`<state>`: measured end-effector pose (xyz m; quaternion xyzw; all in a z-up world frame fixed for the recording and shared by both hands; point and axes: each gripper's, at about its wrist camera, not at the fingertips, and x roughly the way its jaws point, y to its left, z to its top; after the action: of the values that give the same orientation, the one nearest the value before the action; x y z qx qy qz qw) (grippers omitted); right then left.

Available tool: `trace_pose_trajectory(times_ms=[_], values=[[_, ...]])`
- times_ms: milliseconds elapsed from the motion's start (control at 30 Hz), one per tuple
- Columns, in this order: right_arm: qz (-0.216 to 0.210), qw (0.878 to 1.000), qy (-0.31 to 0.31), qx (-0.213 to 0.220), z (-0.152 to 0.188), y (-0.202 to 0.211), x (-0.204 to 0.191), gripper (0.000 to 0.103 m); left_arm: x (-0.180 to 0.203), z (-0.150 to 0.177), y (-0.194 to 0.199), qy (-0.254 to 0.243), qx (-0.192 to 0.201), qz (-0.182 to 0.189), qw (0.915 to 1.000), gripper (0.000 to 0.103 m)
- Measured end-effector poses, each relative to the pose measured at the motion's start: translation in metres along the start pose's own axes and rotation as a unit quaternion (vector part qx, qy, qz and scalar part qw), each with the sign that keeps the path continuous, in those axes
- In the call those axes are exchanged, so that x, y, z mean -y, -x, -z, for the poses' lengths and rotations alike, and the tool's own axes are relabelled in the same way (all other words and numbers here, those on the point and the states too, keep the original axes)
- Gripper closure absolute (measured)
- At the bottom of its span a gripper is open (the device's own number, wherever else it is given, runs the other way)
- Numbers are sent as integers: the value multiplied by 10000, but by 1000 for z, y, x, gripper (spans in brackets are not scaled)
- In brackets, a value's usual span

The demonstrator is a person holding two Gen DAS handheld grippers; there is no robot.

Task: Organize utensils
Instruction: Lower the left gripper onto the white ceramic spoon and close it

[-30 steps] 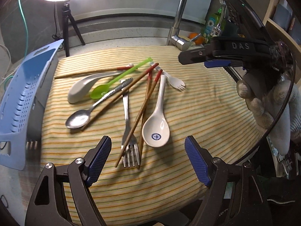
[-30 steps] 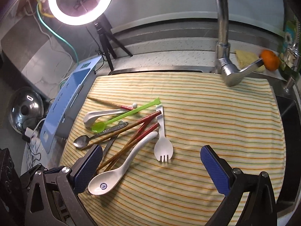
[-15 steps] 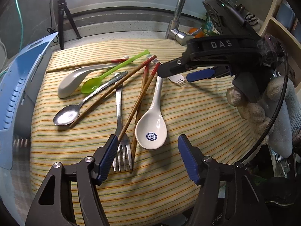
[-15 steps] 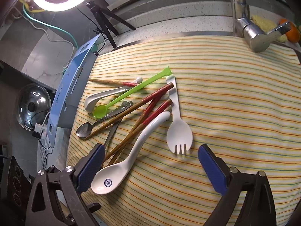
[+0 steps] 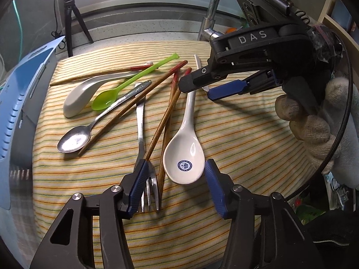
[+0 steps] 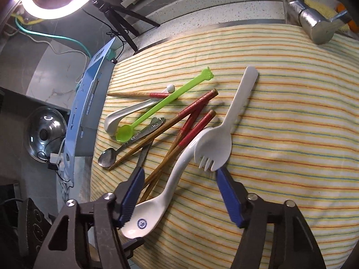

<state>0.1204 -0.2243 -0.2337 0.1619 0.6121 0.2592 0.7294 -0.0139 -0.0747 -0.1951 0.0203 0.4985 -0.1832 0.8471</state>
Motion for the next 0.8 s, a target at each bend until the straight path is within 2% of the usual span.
trace_pose_trajectory(times_ms=[100,267,367,433,600,667,800], values=[[5,10000,-48,-43,1,-2,0,44,1,1,0,-35,-35,3,10000,52],[-135,9997,-106,-173,6,-6,-3,54,5,6,1,-132,-46,-38,9999,52],[-161,9996,-174,-166,5,-10,-4,55,5,6,-1,-113,-78,-12,9999,58],[-180,9995,-214,-135,3,-12,-5,57,7,6,-2,-129,-68,-4,9999,59],[-115,9996,-189,-159,0,-16,-6,72,8,6,-3,-132,-41,85,9999,64],[-127,9995,-205,-209,1,-17,-5,82,8,6,-2,-130,-18,93,9999,64],[-170,9993,-259,-211,6,-16,-1,88,7,7,-2,-113,34,137,9998,65]])
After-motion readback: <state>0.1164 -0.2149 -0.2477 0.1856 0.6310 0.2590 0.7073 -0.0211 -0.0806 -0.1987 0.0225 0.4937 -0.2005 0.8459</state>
